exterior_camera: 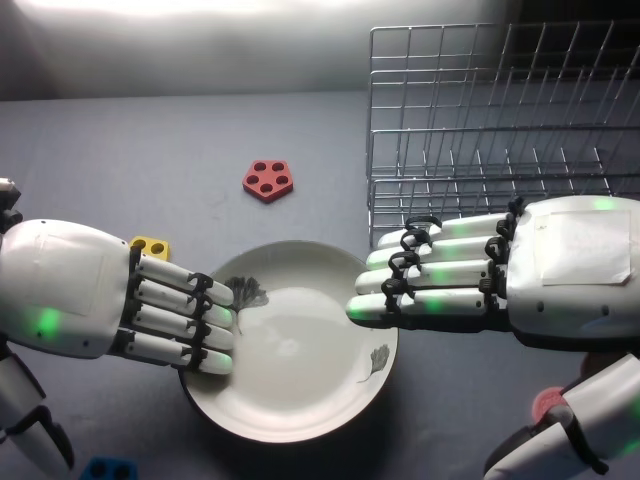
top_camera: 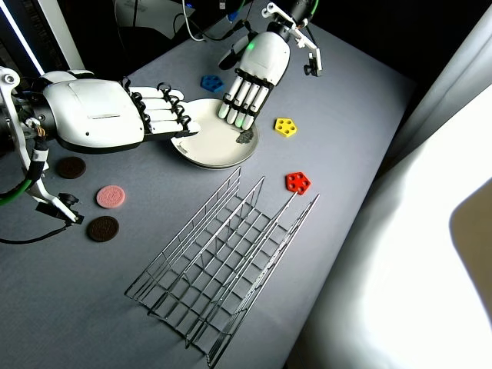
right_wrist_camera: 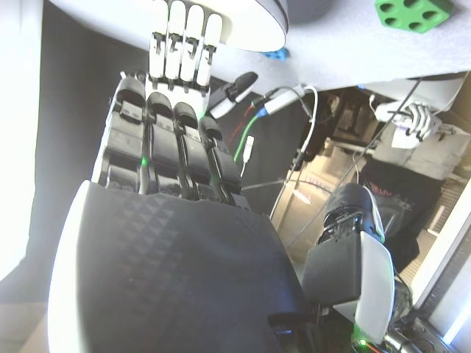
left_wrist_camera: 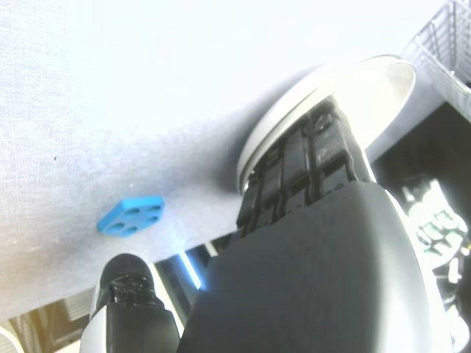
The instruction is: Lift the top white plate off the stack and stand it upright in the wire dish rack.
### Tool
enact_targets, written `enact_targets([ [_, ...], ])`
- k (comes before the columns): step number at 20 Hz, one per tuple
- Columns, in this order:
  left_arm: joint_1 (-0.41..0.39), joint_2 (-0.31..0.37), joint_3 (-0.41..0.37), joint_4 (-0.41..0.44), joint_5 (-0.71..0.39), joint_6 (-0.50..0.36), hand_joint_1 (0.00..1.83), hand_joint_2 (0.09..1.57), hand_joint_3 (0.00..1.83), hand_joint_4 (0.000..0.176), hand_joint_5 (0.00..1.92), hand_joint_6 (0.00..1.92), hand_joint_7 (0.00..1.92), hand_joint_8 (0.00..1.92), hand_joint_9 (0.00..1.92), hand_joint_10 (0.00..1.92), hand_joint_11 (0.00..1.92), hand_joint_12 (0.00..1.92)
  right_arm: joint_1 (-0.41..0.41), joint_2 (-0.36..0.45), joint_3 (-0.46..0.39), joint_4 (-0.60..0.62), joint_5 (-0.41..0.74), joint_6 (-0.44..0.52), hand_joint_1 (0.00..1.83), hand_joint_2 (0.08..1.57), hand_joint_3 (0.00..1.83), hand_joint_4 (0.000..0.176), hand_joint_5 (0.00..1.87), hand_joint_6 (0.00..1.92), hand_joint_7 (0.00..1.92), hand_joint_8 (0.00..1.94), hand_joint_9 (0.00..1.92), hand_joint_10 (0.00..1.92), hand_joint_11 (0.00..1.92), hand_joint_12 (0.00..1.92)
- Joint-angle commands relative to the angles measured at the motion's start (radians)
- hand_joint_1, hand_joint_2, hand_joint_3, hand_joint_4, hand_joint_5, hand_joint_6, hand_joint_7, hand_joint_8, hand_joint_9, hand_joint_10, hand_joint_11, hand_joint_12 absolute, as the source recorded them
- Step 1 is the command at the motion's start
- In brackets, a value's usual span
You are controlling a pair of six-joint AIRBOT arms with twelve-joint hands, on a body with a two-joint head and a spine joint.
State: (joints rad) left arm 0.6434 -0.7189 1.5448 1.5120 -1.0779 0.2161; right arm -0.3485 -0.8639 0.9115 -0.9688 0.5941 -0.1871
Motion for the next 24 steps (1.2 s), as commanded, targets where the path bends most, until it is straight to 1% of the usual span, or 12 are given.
enact_targets([
  [1,-0.007,-0.011,-0.011,-0.042,-0.03,0.0,0.0,0.95,0.0,0.0,0.03,0.0,0.04,0.0,0.05,0.0,0.04,0.02,0.005,0.007,-0.004,0.044,0.09,0.0,0.0,0.95,0.0,0.0,0.0,0.0,0.02,0.01,0.04,0.01,0.08,0.02],
  [8,-0.001,-0.032,-0.059,-0.076,0.0,0.0,0.0,0.94,0.0,0.0,0.03,0.0,0.04,0.0,0.04,0.0,0.02,0.02,0.003,0.007,-0.001,0.044,0.097,0.0,0.0,0.95,0.0,0.0,0.0,0.0,0.01,0.0,0.04,0.01,0.08,0.02],
  [11,-0.016,-0.062,-0.06,-0.091,0.017,0.0,0.0,0.94,0.0,0.0,0.01,0.0,0.02,0.0,0.01,0.0,0.02,0.02,-0.003,0.001,0.002,0.044,0.098,-0.001,0.0,0.95,0.0,0.0,0.0,0.0,0.01,0.01,0.04,0.0,0.08,0.02],
  [13,-0.023,-0.082,-0.064,-0.1,0.031,0.001,0.0,0.94,0.0,0.0,0.02,0.0,0.03,0.0,0.02,0.0,0.03,0.02,-0.011,-0.005,0.002,0.044,0.099,-0.01,0.02,1.0,0.02,0.0,0.0,0.0,0.0,0.0,0.04,0.0,0.09,0.02],
  [16,-0.028,-0.105,-0.08,-0.108,0.052,0.002,0.01,0.94,0.0,0.0,0.01,0.0,0.02,0.0,0.01,0.0,0.02,0.02,-0.019,-0.014,0.005,0.046,0.099,-0.019,0.17,1.04,0.02,0.0,0.0,0.0,0.0,0.0,0.02,0.0,0.08,0.02],
  [18,-0.03,-0.114,-0.087,-0.112,0.064,0.001,0.0,0.93,0.0,0.0,0.0,0.0,0.01,0.0,0.0,0.0,0.02,0.01,-0.033,-0.024,0.01,0.07,0.099,-0.028,0.35,1.06,0.01,0.0,0.0,0.0,0.0,0.0,0.01,0.0,0.09,0.02],
  [19,-0.03,-0.115,-0.089,-0.119,0.065,0.001,0.0,0.93,0.0,0.0,0.0,0.0,0.01,0.0,0.0,0.0,0.02,0.01,-0.039,-0.031,0.016,0.083,0.099,-0.033,0.36,1.07,0.02,0.0,0.0,0.0,0.0,0.0,0.01,0.0,0.09,0.02],
  [20,-0.03,-0.115,-0.089,-0.119,0.065,0.001,0.0,0.93,0.0,0.0,0.02,0.01,0.04,0.01,0.03,0.01,0.04,0.02,-0.04,-0.036,0.02,0.085,0.099,-0.034,0.51,1.09,0.02,0.0,0.0,0.0,0.0,0.0,0.0,0.0,0.08,0.01],
  [21,-0.028,-0.115,-0.088,-0.119,0.065,0.001,0.0,0.93,0.0,0.0,0.03,0.01,0.04,0.01,0.03,0.01,0.04,0.02,-0.04,-0.043,0.026,0.086,0.098,-0.043,0.72,1.09,0.01,0.0,0.0,0.0,0.0,0.0,0.0,0.0,0.06,0.01],
  [22,-0.027,-0.115,-0.084,-0.119,0.064,0.001,0.0,0.93,0.0,0.0,0.03,0.01,0.04,0.01,0.04,0.01,0.05,0.03,-0.039,-0.048,0.028,0.096,0.099,-0.072,0.82,1.09,0.0,0.0,0.0,0.0,0.0,0.0,0.0,0.0,0.05,0.0],
  [23,-0.024,-0.115,-0.076,-0.119,0.064,0.001,0.0,0.94,0.0,0.0,0.03,0.01,0.04,0.01,0.03,0.01,0.04,0.02,-0.035,-0.053,0.028,0.102,0.1,-0.121,0.98,1.07,0.0,0.0,0.0,0.0,0.0,0.0,0.01,0.0,0.08,0.02],
  [24,-0.02,-0.115,-0.072,-0.119,0.064,0.001,0.0,0.93,0.0,0.0,0.01,0.0,0.02,0.0,0.01,0.0,0.02,0.01,-0.03,-0.057,0.029,0.102,0.105,-0.137,1.08,1.05,0.0,0.0,0.0,0.0,0.0,0.0,0.03,0.01,0.11,0.03],
])
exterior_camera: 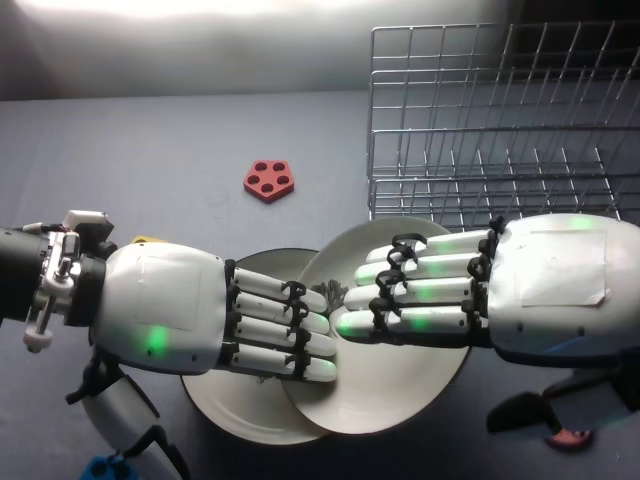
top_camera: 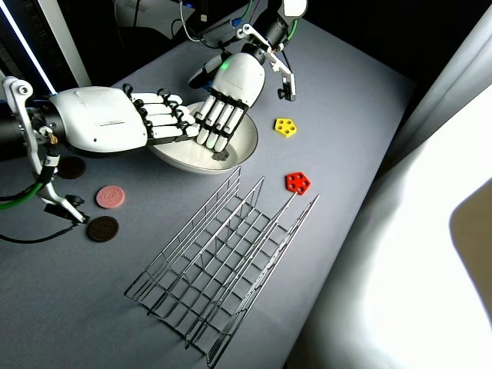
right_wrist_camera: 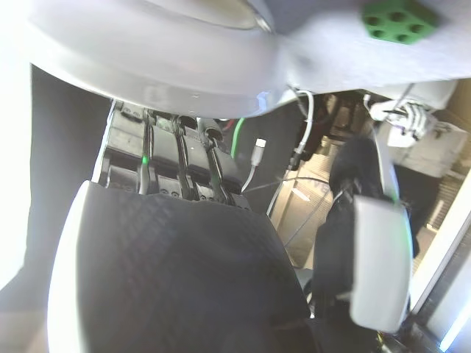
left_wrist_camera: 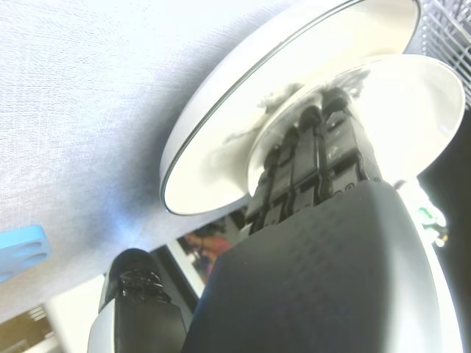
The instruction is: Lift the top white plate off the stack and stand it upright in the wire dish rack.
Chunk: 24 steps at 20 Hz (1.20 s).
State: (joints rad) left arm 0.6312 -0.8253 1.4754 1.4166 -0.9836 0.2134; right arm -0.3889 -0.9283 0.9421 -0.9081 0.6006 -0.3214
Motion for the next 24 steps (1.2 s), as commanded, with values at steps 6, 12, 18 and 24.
enact_targets([
  [6,-0.001,-0.009,0.007,-0.028,-0.032,0.004,0.0,0.93,0.0,0.0,0.03,0.01,0.03,0.01,0.01,0.01,0.03,0.02,0.02,-0.016,0.019,0.043,0.099,-0.028,1.36,1.05,0.01,0.0,0.04,0.01,0.06,0.02,0.09,0.01,0.17,0.06],
  [12,-0.001,-0.009,0.017,-0.031,-0.032,0.004,0.0,0.93,0.0,0.0,0.02,0.0,0.02,0.0,0.0,0.0,0.02,0.01,-0.001,-0.078,0.087,0.111,0.067,-0.073,1.39,1.09,0.0,0.0,0.18,0.01,0.13,0.01,0.21,0.01,0.27,0.12],
  [18,0.0,-0.009,0.022,-0.035,-0.032,0.004,0.0,0.93,0.0,0.0,0.0,0.0,0.0,0.0,0.0,0.0,0.02,0.01,-0.012,-0.119,0.126,0.124,0.057,-0.084,1.39,1.09,0.0,0.0,0.29,0.01,0.22,0.0,0.32,0.01,0.33,0.18],
  [24,0.005,-0.009,0.028,-0.041,-0.033,0.004,0.01,0.93,0.0,0.0,0.03,0.01,0.03,0.01,0.02,0.01,0.05,0.03,-0.01,-0.13,0.116,0.124,0.057,-0.098,1.4,1.07,0.0,0.0,0.68,0.01,0.71,0.02,0.73,0.02,0.72,0.33],
])
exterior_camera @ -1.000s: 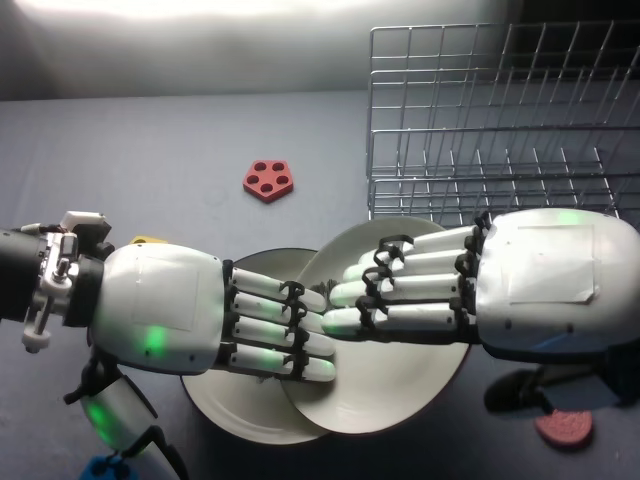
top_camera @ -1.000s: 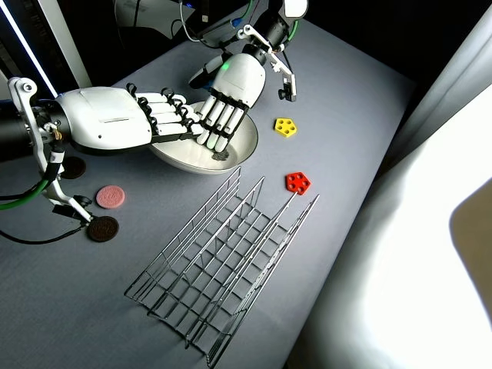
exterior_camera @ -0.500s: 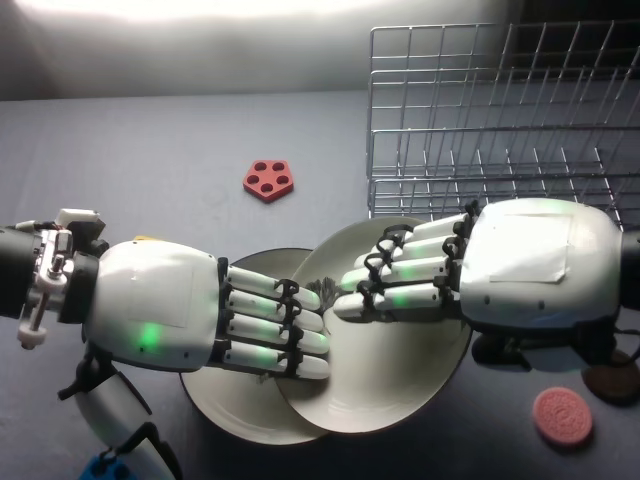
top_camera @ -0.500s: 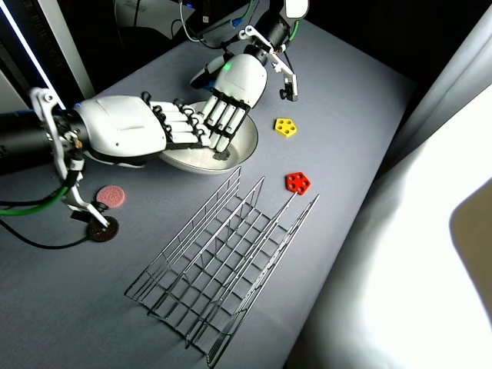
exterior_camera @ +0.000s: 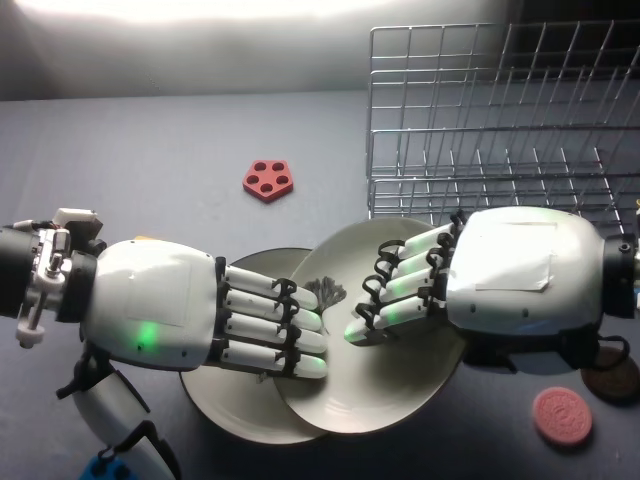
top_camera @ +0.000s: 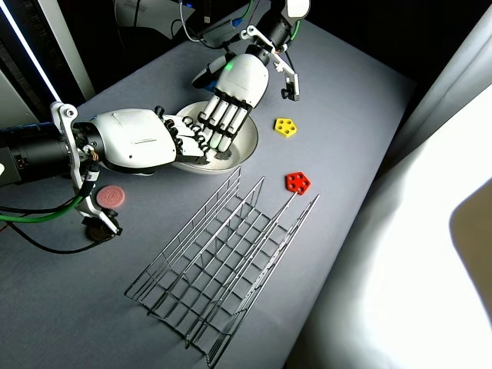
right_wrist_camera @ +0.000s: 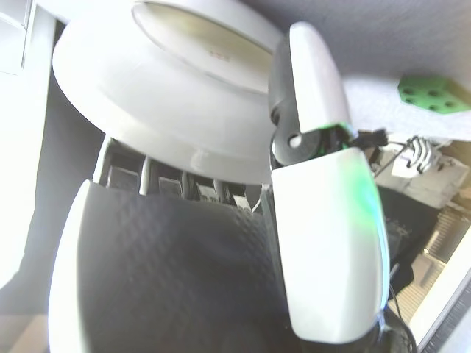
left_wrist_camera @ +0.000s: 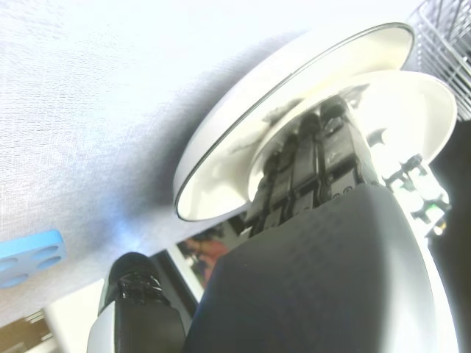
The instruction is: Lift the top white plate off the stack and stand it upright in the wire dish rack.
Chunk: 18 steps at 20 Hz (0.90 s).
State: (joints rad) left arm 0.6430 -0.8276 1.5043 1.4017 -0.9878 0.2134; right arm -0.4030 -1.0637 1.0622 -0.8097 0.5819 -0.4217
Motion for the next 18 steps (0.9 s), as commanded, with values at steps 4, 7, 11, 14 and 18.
enact_targets([
  [4,-0.001,-0.006,0.002,-0.032,-0.03,0.004,0.0,0.93,0.0,0.0,0.02,0.0,0.02,0.0,0.01,0.0,0.05,0.02,0.005,0.005,-0.012,0.026,0.076,-0.006,1.5,1.06,0.0,0.0,0.93,0.98,1.03,0.67,1.12,0.72,1.0,1.33],
  [7,0.0,-0.006,0.002,-0.038,-0.03,0.003,0.0,0.93,0.0,0.0,0.03,0.01,0.03,0.01,0.02,0.0,0.05,0.03,0.005,0.006,-0.014,0.026,0.078,-0.013,1.5,1.04,0.0,0.0,0.96,0.99,1.06,0.62,1.15,0.62,1.05,1.23],
  [11,-0.02,-0.003,0.014,-0.064,-0.047,0.0,0.01,0.93,0.0,0.0,0.0,0.0,0.0,0.0,0.0,0.0,0.02,0.01,0.012,0.006,-0.012,0.03,0.087,-0.013,1.5,1.05,0.0,0.0,0.96,1.04,1.07,0.6,1.14,0.61,1.03,1.24],
  [14,-0.043,0.004,0.035,-0.085,-0.06,-0.022,0.0,0.93,0.0,0.0,0.02,0.0,0.02,0.01,0.01,0.0,0.04,0.02,0.029,0.006,-0.01,0.051,0.095,-0.003,1.49,1.06,0.0,0.0,0.94,1.08,1.02,0.66,1.08,0.71,1.0,1.29],
  [18,-0.083,0.026,0.064,-0.09,-0.091,-0.055,0.02,0.93,0.0,0.0,0.03,0.01,0.03,0.01,0.02,0.01,0.03,0.02,0.069,0.005,-0.01,0.092,0.133,0.021,1.5,1.06,0.0,0.0,0.96,1.04,1.04,0.63,1.11,0.67,1.01,1.29],
])
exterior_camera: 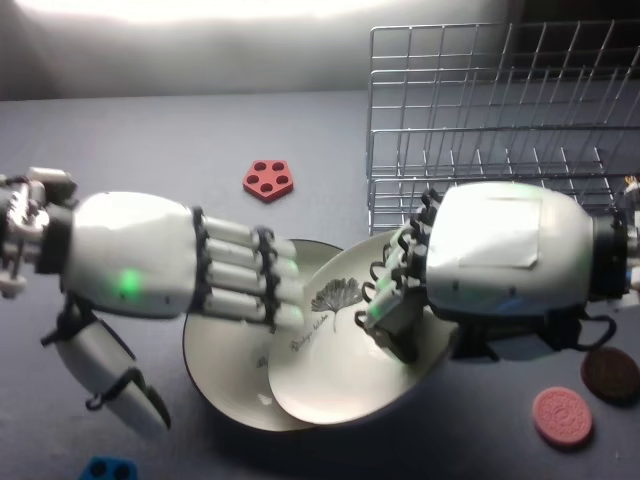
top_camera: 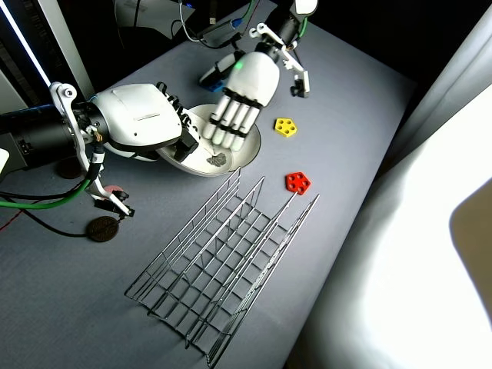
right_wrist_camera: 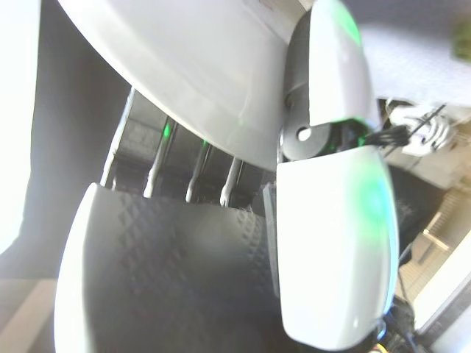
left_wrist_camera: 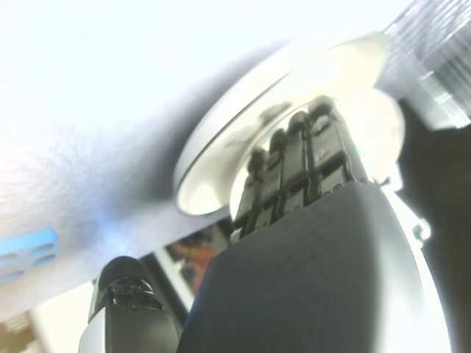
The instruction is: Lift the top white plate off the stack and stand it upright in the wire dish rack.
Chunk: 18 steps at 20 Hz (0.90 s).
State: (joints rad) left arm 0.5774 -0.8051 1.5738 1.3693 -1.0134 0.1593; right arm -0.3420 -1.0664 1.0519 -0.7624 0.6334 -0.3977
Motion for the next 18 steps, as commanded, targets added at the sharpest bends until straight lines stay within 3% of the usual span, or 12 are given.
enact_targets([
  [1,-0.019,0.008,0.005,-0.06,-0.071,-0.004,0.02,0.93,0.0,0.0,0.02,0.01,0.03,0.01,0.01,0.0,0.03,0.02,0.017,0.007,-0.004,0.051,0.084,-0.003,1.5,1.05,0.0,0.0,0.97,1.03,1.06,0.6,1.13,0.64,1.02,1.27],
  [4,-0.018,0.023,0.04,-0.082,-0.095,-0.011,0.0,0.93,0.0,0.0,0.01,0.0,0.01,0.0,0.0,0.0,0.01,0.01,0.039,0.002,-0.016,0.052,0.093,-0.003,1.49,1.06,0.0,0.0,0.93,1.08,1.04,0.64,1.1,0.7,1.0,1.3],
  [5,-0.018,0.031,0.048,-0.082,-0.1,-0.014,0.0,0.93,0.0,0.0,0.0,0.0,0.0,0.0,0.0,0.0,0.01,0.01,0.049,-0.002,-0.019,0.056,0.094,-0.003,1.48,1.14,0.0,0.0,0.77,1.26,0.86,0.88,0.93,0.94,0.86,1.47],
  [7,-0.018,0.043,0.068,-0.078,-0.114,-0.022,0.0,0.92,0.0,0.0,0.03,0.01,0.04,0.01,0.02,0.01,0.04,0.02,0.068,-0.009,-0.023,0.065,0.095,-0.003,1.48,1.17,0.0,0.0,0.7,1.35,0.79,0.99,0.87,1.04,0.8,1.57],
  [9,-0.018,0.052,0.093,-0.064,-0.121,-0.028,0.0,0.93,0.0,0.0,0.02,0.0,0.03,0.01,0.02,0.0,0.04,0.02,0.09,-0.015,-0.025,0.069,0.095,-0.003,1.49,1.06,0.0,0.0,0.92,1.07,1.01,0.68,1.14,0.65,0.99,1.32],
  [11,-0.018,0.057,0.114,-0.053,-0.131,-0.028,0.0,0.93,0.0,0.0,0.01,0.0,0.02,0.0,0.01,0.0,0.04,0.02,0.108,-0.018,-0.026,0.076,0.096,-0.002,1.5,1.03,0.0,0.0,0.97,0.96,1.12,0.52,1.25,0.47,1.03,1.28],
  [14,-0.018,0.071,0.133,-0.027,-0.139,-0.027,0.0,0.93,0.0,0.0,0.0,0.0,0.0,0.0,0.0,0.0,0.02,0.01,0.137,-0.023,-0.026,0.08,0.099,-0.002,1.5,1.04,0.0,0.0,0.95,0.97,1.1,0.6,1.21,0.52,0.99,1.34],
  [18,-0.018,0.094,0.141,-0.023,-0.155,-0.01,0.0,0.93,0.0,0.0,0.0,0.0,0.01,0.0,0.0,0.0,0.02,0.01,0.158,-0.03,-0.025,0.084,0.099,-0.002,1.5,1.04,0.0,0.0,0.95,0.99,1.12,0.54,1.2,0.56,1.0,1.32],
])
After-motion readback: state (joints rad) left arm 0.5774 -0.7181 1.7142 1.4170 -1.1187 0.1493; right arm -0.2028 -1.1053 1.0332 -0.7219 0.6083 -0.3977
